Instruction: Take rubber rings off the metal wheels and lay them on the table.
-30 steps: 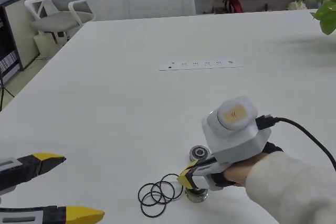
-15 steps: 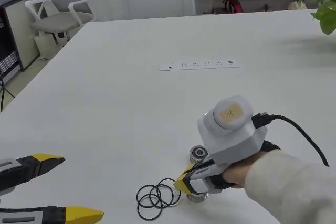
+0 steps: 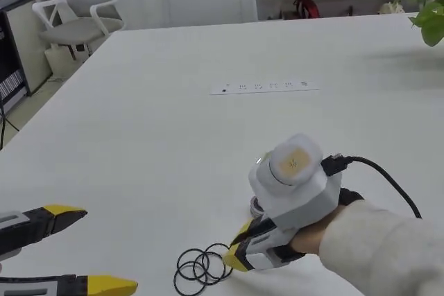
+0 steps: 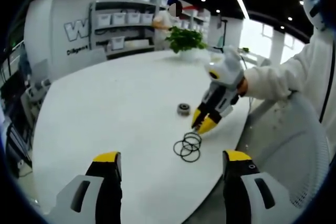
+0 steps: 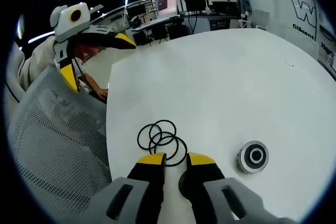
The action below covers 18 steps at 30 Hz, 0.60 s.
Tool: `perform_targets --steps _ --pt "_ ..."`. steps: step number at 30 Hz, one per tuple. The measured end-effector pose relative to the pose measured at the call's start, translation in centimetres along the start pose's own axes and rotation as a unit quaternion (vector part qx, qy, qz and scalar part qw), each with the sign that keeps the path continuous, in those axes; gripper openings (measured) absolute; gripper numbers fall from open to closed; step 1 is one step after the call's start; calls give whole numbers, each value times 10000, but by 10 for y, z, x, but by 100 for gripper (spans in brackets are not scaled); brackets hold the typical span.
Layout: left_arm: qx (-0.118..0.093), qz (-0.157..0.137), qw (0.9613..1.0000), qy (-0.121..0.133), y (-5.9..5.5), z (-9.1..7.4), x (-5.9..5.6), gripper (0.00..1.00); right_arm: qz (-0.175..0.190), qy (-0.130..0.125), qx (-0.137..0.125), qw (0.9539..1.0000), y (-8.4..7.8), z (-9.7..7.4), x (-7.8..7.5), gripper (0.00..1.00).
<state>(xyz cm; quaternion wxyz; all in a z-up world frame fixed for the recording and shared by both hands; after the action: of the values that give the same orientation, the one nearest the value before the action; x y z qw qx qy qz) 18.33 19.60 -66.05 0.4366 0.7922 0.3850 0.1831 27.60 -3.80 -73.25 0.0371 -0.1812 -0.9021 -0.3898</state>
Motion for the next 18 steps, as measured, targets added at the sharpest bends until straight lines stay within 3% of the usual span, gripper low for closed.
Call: perform_targets --steps 18 --pt "3 23 10000 -18 0 -1 -3 81 49 -159 -284 9995 10 -15 -2 15"
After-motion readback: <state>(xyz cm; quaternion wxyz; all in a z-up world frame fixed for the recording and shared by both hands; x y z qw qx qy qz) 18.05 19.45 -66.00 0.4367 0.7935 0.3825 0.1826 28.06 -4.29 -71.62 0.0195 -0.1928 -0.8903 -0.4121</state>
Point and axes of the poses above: the centre of the closed fingertips' face, and the gripper's own axes: z roughly forward along the fingers, x roughly to its left, y roughly out of its top, the point moved 10 cm from there along -z, roughly backward along the fingers, and after that the axes turned 2 degrees about y, right-handed, at the moved point
